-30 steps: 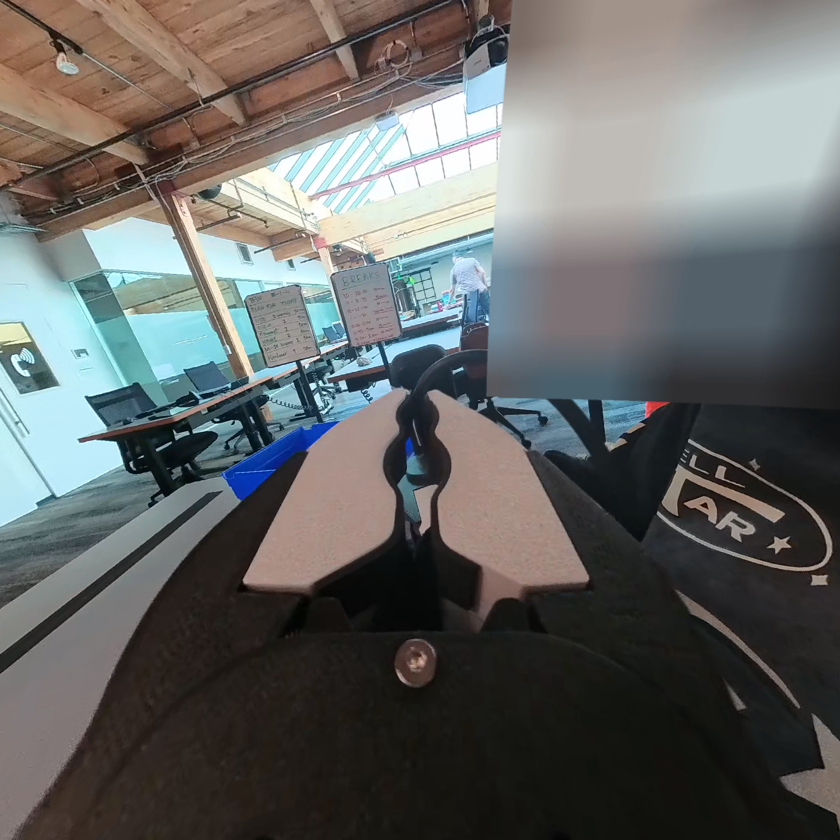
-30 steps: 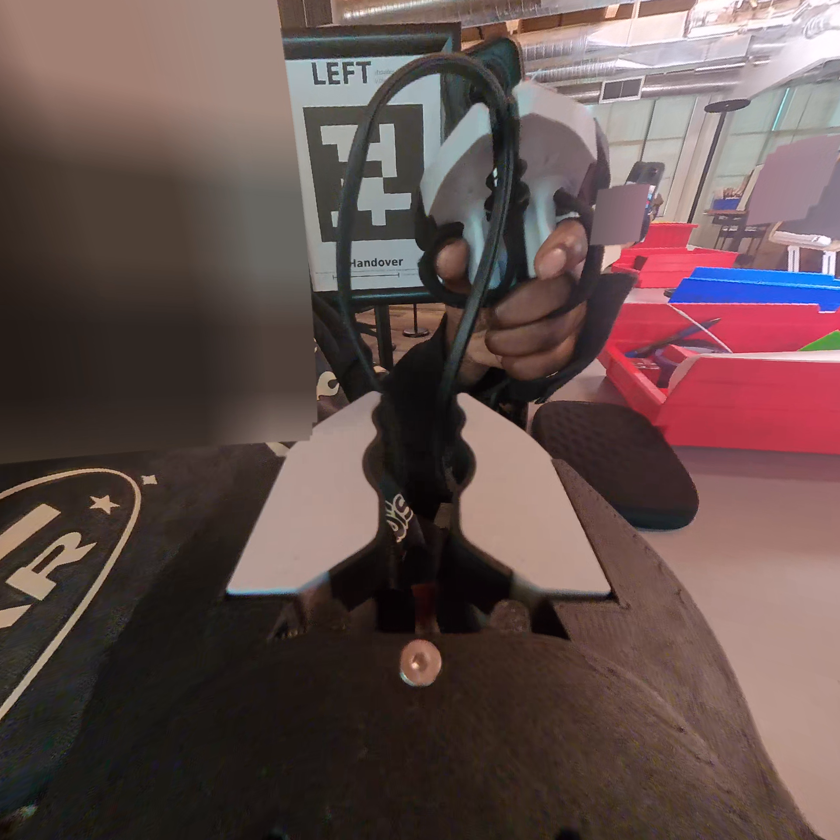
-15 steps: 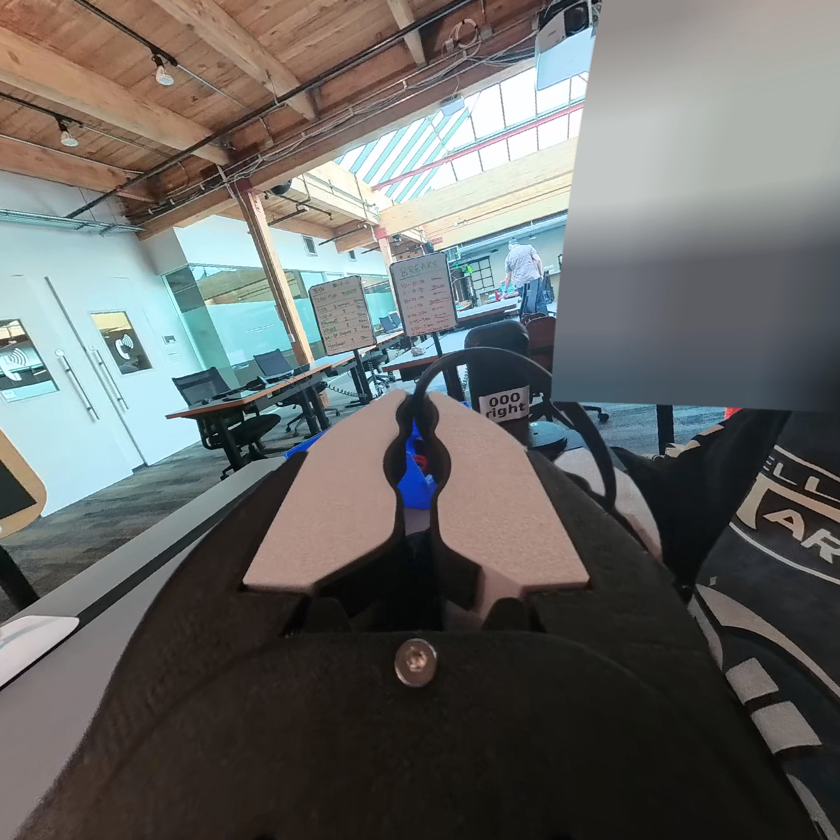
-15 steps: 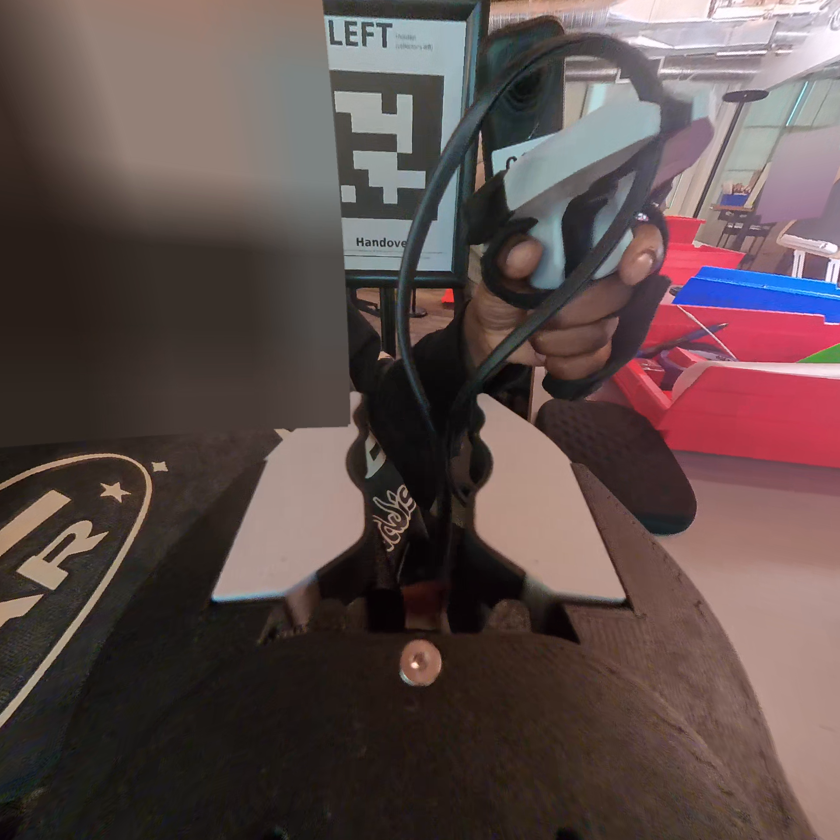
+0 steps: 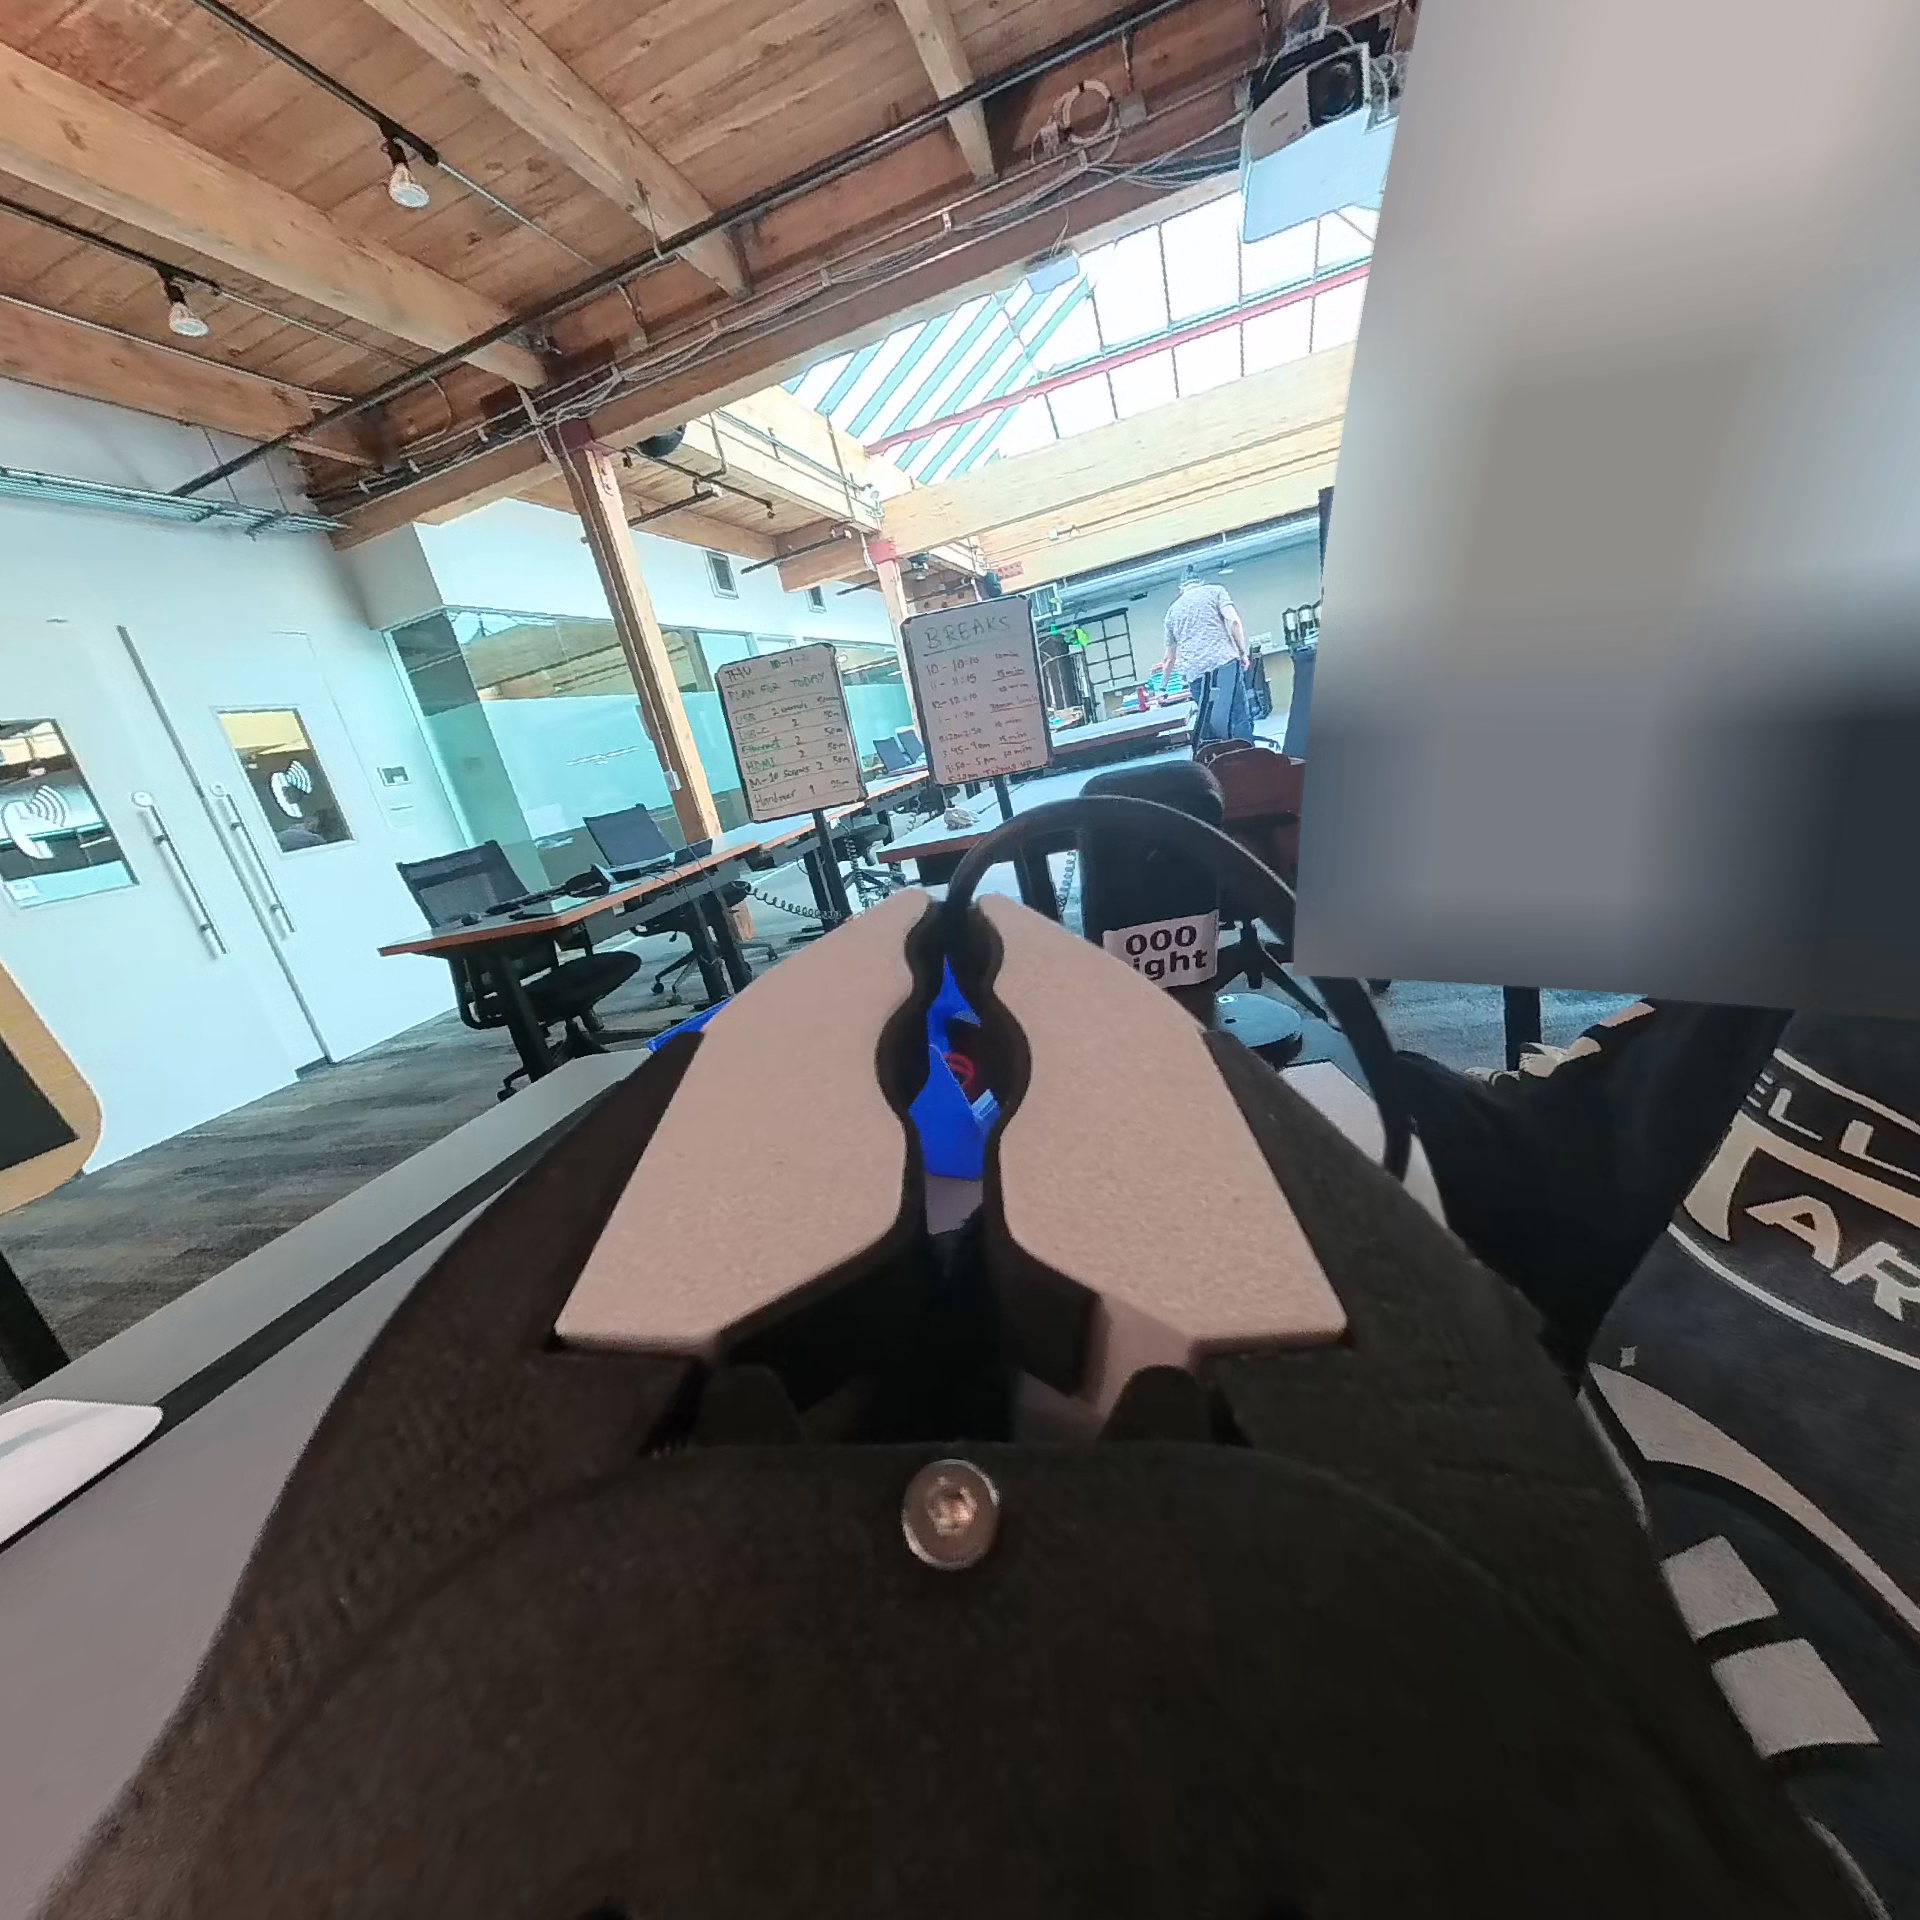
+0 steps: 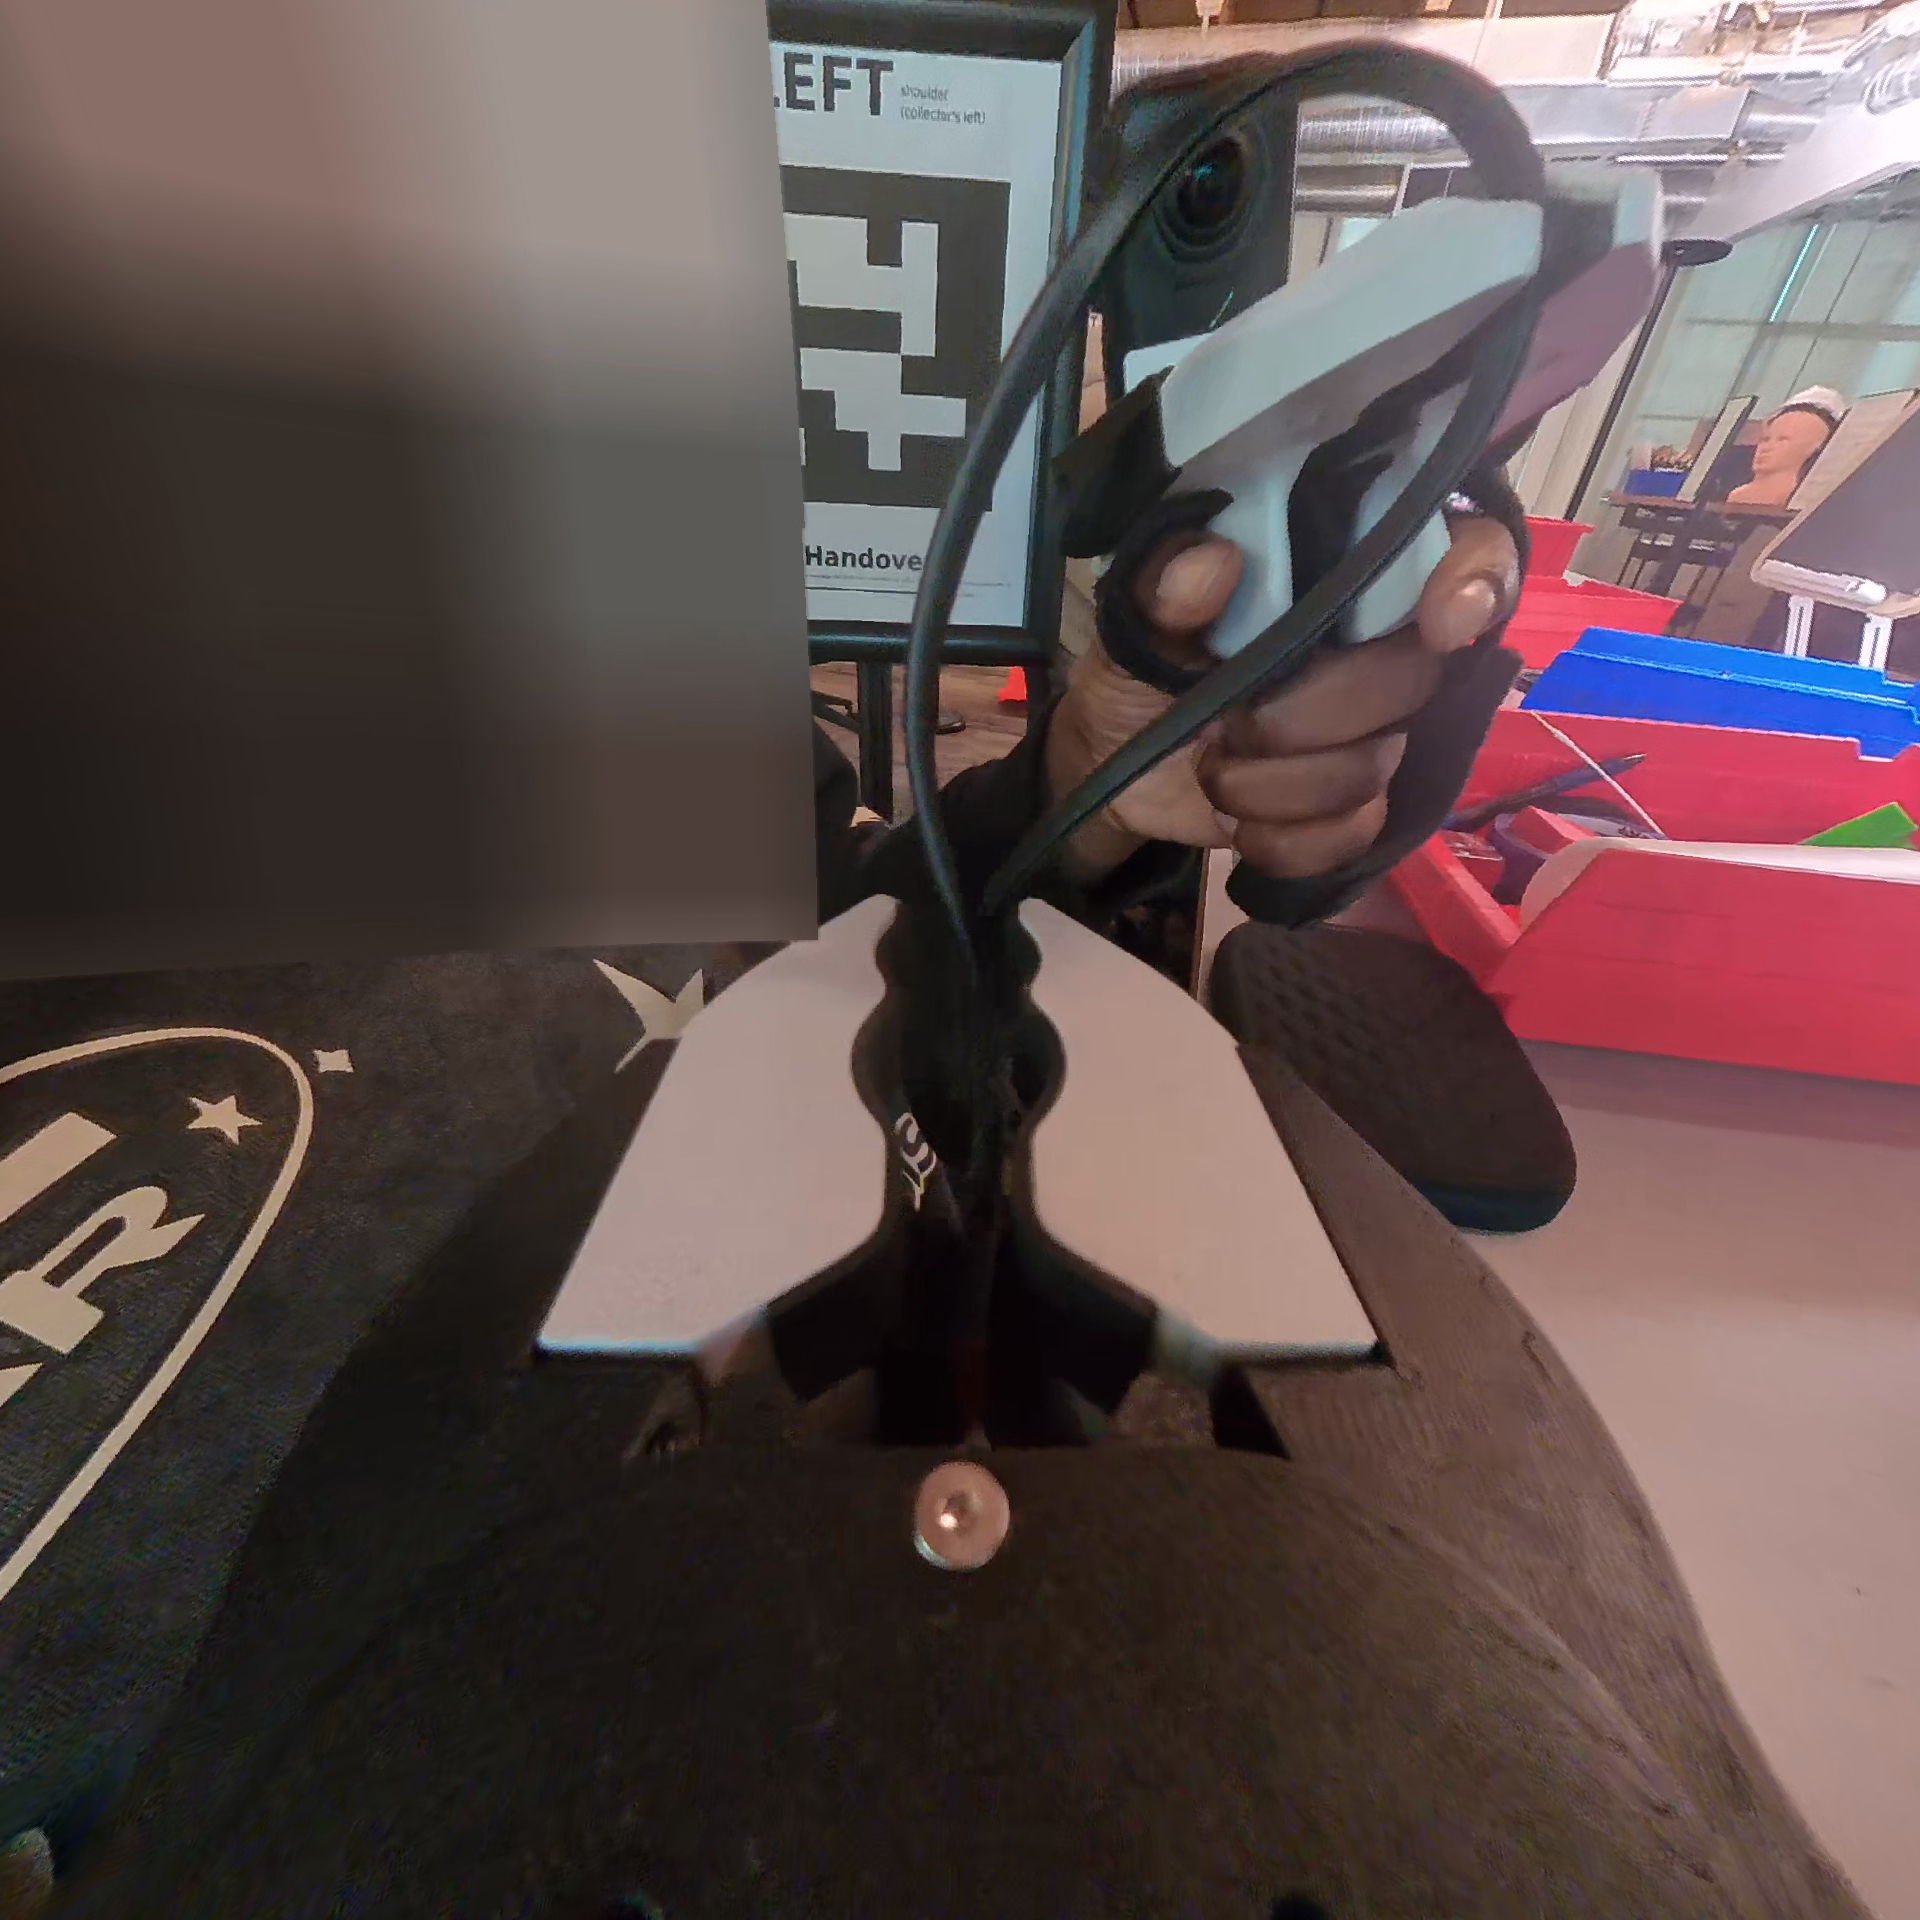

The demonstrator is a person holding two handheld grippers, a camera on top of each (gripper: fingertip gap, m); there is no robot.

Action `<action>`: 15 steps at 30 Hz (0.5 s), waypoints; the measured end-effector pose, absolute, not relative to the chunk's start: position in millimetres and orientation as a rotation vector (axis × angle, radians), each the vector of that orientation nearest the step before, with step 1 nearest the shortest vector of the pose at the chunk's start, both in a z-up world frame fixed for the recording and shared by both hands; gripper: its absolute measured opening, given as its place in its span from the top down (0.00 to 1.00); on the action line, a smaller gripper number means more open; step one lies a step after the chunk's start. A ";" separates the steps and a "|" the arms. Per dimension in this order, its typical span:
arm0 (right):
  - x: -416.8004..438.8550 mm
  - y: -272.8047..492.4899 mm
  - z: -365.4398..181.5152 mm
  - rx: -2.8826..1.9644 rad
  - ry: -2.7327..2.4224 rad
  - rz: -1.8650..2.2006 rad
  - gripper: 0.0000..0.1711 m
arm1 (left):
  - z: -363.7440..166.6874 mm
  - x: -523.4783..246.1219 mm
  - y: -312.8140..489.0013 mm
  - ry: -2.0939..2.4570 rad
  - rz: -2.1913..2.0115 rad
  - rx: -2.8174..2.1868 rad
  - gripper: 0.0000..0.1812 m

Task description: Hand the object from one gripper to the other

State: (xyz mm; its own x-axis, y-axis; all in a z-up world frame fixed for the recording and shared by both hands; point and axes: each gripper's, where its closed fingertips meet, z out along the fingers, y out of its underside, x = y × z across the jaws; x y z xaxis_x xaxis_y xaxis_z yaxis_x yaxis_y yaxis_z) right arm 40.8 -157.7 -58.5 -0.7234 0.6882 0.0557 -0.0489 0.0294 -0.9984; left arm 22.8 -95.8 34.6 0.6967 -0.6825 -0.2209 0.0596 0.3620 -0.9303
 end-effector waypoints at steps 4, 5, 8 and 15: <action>41.7 -157.5 -58.4 -0.642 -1.771 1.749 0.93 | 34.5 24.1 -96.7 0.667 -0.534 -1.105 0.98; 42.0 -157.9 -58.3 -0.638 -1.773 1.750 0.94 | 34.6 24.7 -97.1 0.670 -0.536 -1.103 0.98; 42.1 -158.0 -58.3 -0.631 -1.773 1.749 0.96 | 35.5 26.5 -98.8 0.671 -0.552 -1.094 0.98; 34.6 -134.8 -48.3 -0.632 -1.672 1.576 0.97 | 45.8 22.7 -112.9 0.707 -0.528 -1.007 0.91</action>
State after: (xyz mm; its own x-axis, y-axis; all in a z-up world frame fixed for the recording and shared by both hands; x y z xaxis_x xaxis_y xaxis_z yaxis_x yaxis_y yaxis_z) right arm 34.6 -134.8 -48.3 -0.6045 0.7759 0.1805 -0.1339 0.1243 -0.9832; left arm 22.7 -112.9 45.8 0.6653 -0.6899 -0.2852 0.0780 0.4442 -0.8925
